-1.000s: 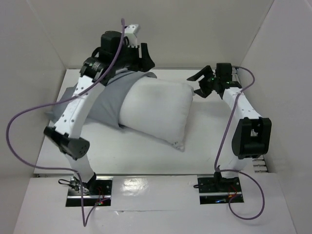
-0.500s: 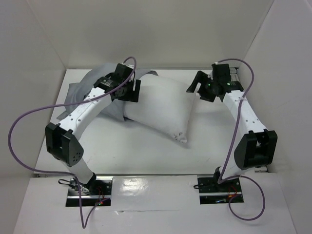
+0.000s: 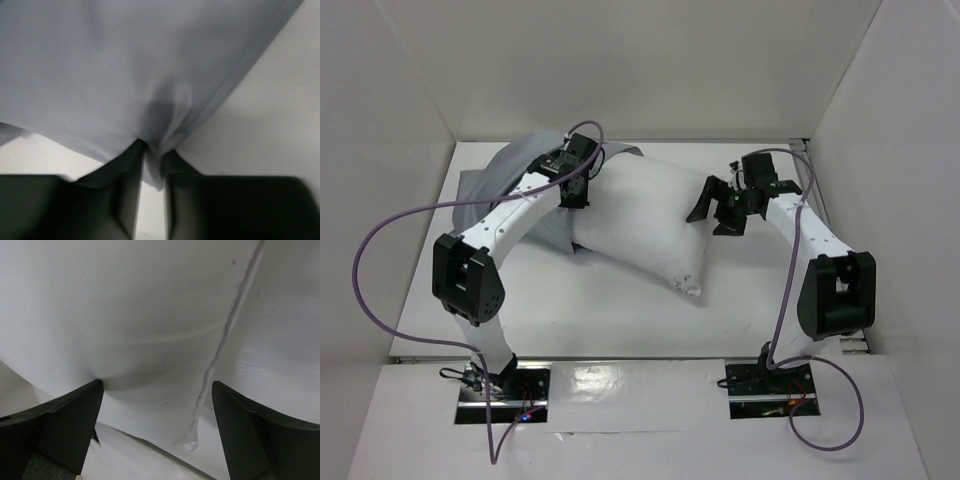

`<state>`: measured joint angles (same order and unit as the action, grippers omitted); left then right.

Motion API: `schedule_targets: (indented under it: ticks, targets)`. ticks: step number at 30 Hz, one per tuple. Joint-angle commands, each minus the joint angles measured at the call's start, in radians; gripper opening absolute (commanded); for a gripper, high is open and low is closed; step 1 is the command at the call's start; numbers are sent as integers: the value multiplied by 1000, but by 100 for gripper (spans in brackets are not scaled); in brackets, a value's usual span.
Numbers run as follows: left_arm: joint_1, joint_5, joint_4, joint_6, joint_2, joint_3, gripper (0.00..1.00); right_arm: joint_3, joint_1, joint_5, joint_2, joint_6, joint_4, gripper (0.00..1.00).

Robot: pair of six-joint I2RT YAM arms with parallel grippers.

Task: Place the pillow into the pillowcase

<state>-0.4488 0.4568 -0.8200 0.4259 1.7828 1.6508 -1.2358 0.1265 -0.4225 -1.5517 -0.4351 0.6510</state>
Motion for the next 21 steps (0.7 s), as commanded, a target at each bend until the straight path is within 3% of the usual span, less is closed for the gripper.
schedule_targets:
  ticks: [1,2,3,5,6,7,10,11,12,14,15,17,18,21]
  targets:
    - [25,2,-27,7,0,82,29,27,-2,-139,-45,18,-99,94]
    - [25,-71,-27,-19,0,96,6,27,21,-153,-45,3,-114,78]
    - [-2,-111,-27,-30,0,115,0,36,33,-197,-60,-11,-137,67]
    - [-43,-246,-27,-64,0,180,0,36,71,-228,-71,-68,-212,34]
    - [-89,-373,-27,-73,15,254,0,36,71,-264,-80,-95,-276,3]
    - [-115,-374,-36,-73,32,254,0,36,85,-281,-81,-128,-277,0]
    - [-206,-675,-47,-73,113,511,0,4,85,-302,-42,-278,-434,0]
    - [-220,-754,-60,-58,183,687,0,-5,85,-285,-25,-316,-506,0]
    - [-244,-918,-48,-11,217,767,0,-31,85,-269,-7,-373,-536,0]
    - [-255,-1083,10,43,266,880,0,-59,103,-187,37,-389,-554,0]
    - [-255,-1195,112,115,267,876,0,-86,131,-147,50,-389,-524,0]
    - [-237,-1266,229,168,224,775,0,-70,140,-64,85,-378,-511,0]
    - [-222,-1286,269,181,205,660,0,-10,140,-52,100,-393,-521,0]
    - [-168,-1244,243,162,176,545,0,97,140,-36,154,-432,-579,0]
